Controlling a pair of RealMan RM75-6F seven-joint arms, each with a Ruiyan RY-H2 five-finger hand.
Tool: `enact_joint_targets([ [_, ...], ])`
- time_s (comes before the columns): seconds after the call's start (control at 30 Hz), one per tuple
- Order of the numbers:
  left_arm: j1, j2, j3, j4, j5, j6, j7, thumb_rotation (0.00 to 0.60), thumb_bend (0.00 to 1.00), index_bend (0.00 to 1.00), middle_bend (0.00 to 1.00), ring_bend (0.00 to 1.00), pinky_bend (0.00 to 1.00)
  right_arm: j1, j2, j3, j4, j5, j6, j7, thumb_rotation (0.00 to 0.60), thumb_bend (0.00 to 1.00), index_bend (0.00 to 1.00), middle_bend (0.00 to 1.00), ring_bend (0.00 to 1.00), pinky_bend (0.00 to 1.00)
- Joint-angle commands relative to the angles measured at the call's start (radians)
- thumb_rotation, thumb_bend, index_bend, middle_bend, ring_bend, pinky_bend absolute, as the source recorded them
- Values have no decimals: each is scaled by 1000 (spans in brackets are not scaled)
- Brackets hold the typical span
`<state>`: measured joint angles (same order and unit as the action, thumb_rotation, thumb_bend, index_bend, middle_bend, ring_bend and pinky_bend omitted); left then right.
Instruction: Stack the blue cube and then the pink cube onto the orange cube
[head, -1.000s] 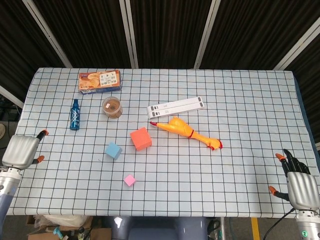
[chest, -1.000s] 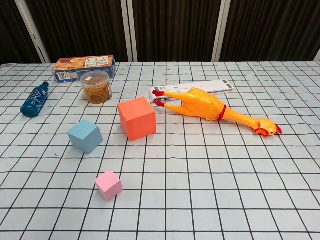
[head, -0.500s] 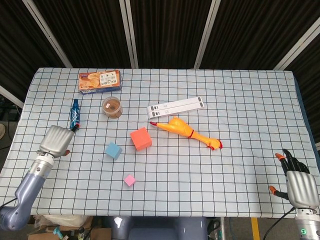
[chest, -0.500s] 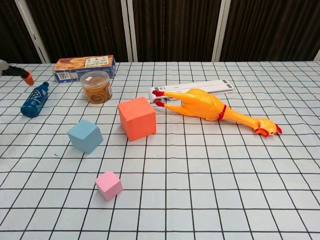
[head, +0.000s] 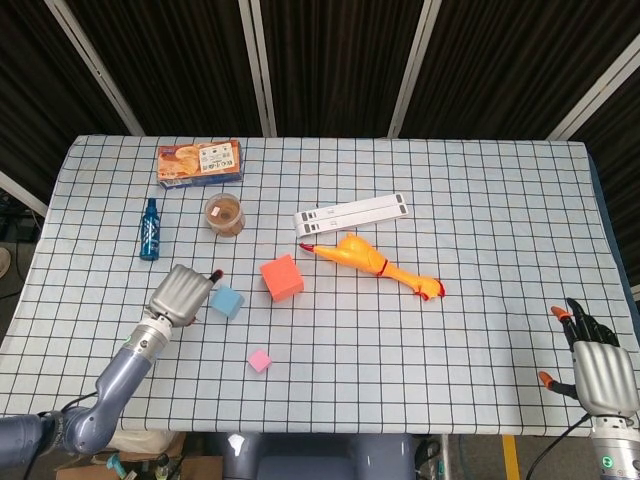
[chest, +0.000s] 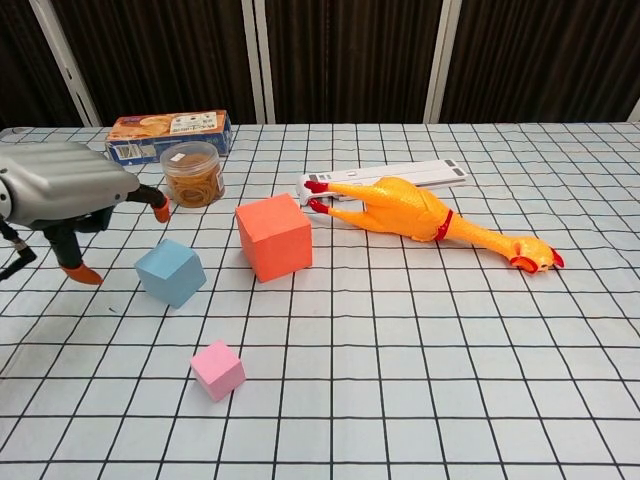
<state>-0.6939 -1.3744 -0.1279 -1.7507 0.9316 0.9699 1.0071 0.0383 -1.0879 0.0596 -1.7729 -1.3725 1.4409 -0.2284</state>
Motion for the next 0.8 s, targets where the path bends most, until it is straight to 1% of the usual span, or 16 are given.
enact_joint_targets([
  [0.03, -17, -31, 8, 28, 4, 2, -11, 600, 0, 295, 996, 1000, 1000, 0, 2, 0, -1, -2, 2, 3, 600, 122, 159, 70, 174, 225],
  [0.13, -19, -63, 10, 50, 20, 13, -46, 600, 0, 290, 990, 1000, 1000, -2, 4, 2, -2, 2, 5, 9, 600, 122, 159, 70, 176, 225],
  [0.23, -13, -82, 5, 68, 59, 39, -97, 600, 0, 299, 979, 1000, 1000, -2, 6, 3, -1, 5, 4, 9, 600, 122, 161, 70, 177, 225],
  [0.33, -2, -90, -5, 78, 104, 67, -163, 600, 0, 232, 970, 994, 1000, 0, 6, 2, 0, 6, -2, 10, 600, 122, 163, 70, 178, 225],
  [0.37, 1, -87, -5, 77, 115, 71, -183, 600, 0, 225, 969, 992, 1000, 1, 5, 1, 0, 6, -4, 9, 600, 123, 165, 70, 178, 225],
  [0.47, 1, -76, 4, 90, 172, 90, -200, 600, 0, 250, 969, 990, 1000, 5, 5, -1, -3, 5, -13, 8, 600, 122, 169, 70, 178, 225],
  [0.6, -1, -75, 21, 103, 176, 81, -199, 600, 0, 253, 964, 983, 1000, 5, 8, -2, -8, 4, -13, 8, 600, 122, 168, 70, 187, 225],
  [0.8, -8, -80, 33, 111, 128, 47, -204, 600, 0, 284, 963, 981, 1000, 7, 10, -3, -13, 9, -18, 3, 600, 122, 168, 70, 190, 225],
])
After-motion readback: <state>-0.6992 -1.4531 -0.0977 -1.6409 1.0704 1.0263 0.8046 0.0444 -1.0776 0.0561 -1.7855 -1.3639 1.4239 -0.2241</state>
